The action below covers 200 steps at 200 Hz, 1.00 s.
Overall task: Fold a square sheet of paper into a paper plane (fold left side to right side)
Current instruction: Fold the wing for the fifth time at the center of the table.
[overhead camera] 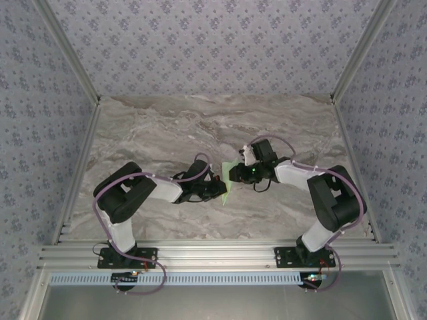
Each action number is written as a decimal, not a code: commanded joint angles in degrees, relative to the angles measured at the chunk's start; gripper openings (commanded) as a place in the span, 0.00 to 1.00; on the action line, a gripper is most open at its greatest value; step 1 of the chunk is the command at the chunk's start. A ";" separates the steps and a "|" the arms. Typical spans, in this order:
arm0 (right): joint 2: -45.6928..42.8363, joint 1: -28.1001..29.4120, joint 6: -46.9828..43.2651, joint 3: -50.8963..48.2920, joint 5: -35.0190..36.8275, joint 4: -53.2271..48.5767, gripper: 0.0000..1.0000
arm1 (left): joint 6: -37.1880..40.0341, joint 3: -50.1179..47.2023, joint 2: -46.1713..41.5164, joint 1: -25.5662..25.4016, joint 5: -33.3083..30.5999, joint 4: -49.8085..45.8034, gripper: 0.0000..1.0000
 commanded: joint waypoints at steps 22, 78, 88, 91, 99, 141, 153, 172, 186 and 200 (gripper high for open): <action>4.95 0.50 -0.06 2.18 -0.26 3.31 0.24 | 0.72 -1.46 1.20 -0.18 -4.35 -7.93 0.00; 8.97 0.11 -1.88 5.19 1.14 3.22 0.24 | 1.07 -1.34 1.17 -0.19 -4.28 -8.13 0.00; 9.45 0.04 -2.14 5.67 1.27 3.17 0.24 | 1.12 -1.25 1.18 -0.20 -4.23 -8.12 0.00; 9.56 -0.05 -2.17 5.81 1.38 3.12 0.24 | 1.08 -1.27 1.19 -0.16 -4.16 -8.16 0.00; 9.88 -0.06 -2.39 6.06 1.65 2.92 0.24 | 1.08 -1.25 1.16 -0.15 -4.15 -8.20 0.00; 11.75 -0.23 -3.33 7.12 2.88 1.78 0.24 | 1.17 -1.10 1.16 -0.16 -4.14 -8.24 0.00; 12.10 -0.25 -3.45 7.14 3.47 1.47 0.24 | 1.25 -1.06 1.16 -0.16 -3.98 -8.22 0.00; 12.87 -0.50 -3.54 8.04 5.04 -0.92 0.24 | 1.30 -1.24 0.92 -0.19 -3.79 -7.88 0.00; 13.33 -0.51 -4.02 8.88 6.33 -3.95 0.24 | 2.00 -1.24 0.03 -0.07 -3.67 -7.73 0.00; 13.58 -0.33 -4.00 9.13 7.59 -6.51 0.24 | 2.88 -1.15 -1.60 -0.09 -3.05 -6.90 0.00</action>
